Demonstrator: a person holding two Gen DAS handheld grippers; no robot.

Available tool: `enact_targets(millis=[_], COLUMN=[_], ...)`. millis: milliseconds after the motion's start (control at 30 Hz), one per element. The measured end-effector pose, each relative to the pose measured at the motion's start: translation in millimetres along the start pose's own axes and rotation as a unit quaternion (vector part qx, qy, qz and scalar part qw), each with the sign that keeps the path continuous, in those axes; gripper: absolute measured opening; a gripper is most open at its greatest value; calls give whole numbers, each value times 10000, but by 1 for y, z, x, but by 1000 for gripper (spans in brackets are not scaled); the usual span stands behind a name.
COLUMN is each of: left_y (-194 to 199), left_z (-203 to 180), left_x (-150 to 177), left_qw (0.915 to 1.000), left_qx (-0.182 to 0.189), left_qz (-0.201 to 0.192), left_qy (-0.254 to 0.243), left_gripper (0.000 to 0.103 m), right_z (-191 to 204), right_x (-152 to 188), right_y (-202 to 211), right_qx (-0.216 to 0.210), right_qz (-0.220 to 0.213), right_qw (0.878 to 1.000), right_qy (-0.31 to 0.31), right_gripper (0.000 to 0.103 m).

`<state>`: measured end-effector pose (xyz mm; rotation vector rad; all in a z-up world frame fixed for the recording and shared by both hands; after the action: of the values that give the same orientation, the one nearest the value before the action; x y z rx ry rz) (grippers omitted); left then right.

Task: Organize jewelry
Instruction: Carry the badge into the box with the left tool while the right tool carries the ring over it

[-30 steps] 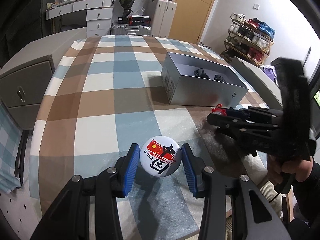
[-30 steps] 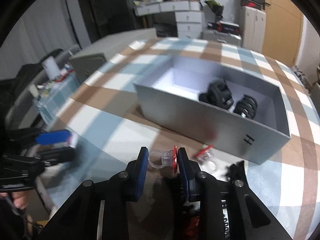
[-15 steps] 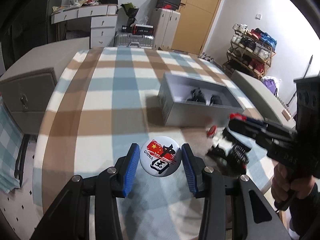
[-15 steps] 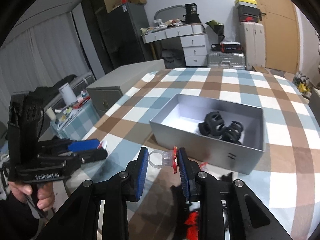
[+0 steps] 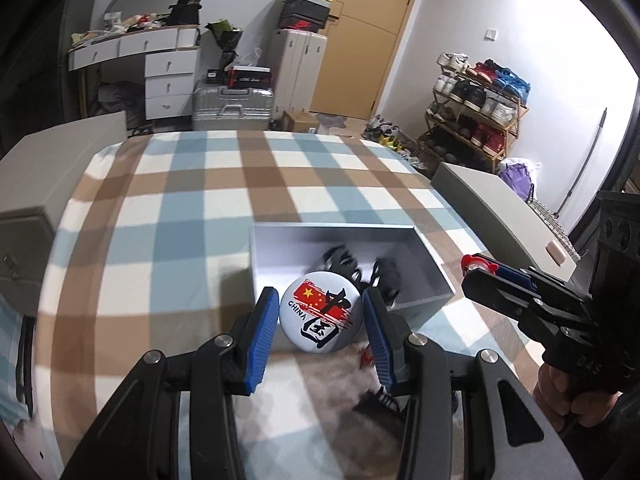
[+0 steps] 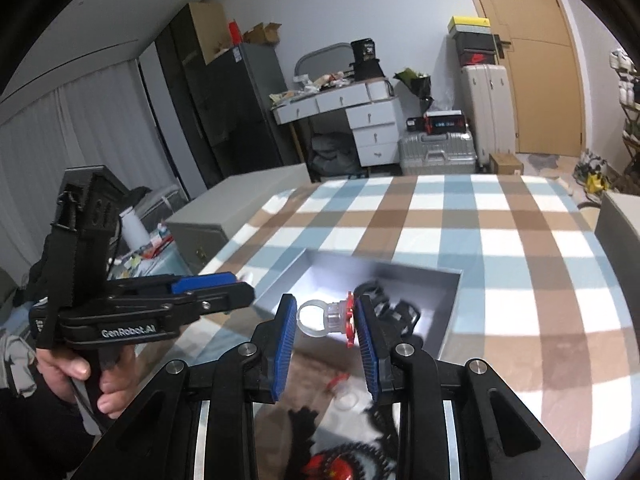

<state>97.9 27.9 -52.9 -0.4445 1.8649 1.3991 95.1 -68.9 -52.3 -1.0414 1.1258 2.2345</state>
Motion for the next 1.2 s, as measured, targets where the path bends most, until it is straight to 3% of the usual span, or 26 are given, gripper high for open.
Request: enact_targets(millis=[367, 700, 933, 1200], left_y=[-27, -42, -48, -46], left_z=[-1, 9, 19, 21], left_x=[-22, -17, -11, -10], left_qw=[9999, 9994, 9980, 9979], left_qx=[27, -67, 91, 169], left_qz=[5, 220, 402, 357], left_qy=[97, 261, 471, 520], left_gripper=[37, 37, 37, 37], right_z=[-18, -16, -16, -15], right_x=[-26, -31, -33, -32], right_y=[-28, -66, -92, -101], right_qx=[-119, -452, -481, -379], right_qz=[26, 267, 516, 599], right_qw=[9999, 9985, 9969, 9969], right_qy=[-120, -183, -358, -355], right_gripper=[29, 29, 29, 31])
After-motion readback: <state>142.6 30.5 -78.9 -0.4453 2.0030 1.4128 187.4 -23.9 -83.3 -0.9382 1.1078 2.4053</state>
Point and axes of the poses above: each gripper's, at about its wrist camera, not at the fingertips, and y roughly against the way its jaws point, z to its left, x to its underside, the point moved 4 cm from there along -y, roughly the way its jaws point, and after that the axes turned 9 degrees about -y, right-handed, at the moved point
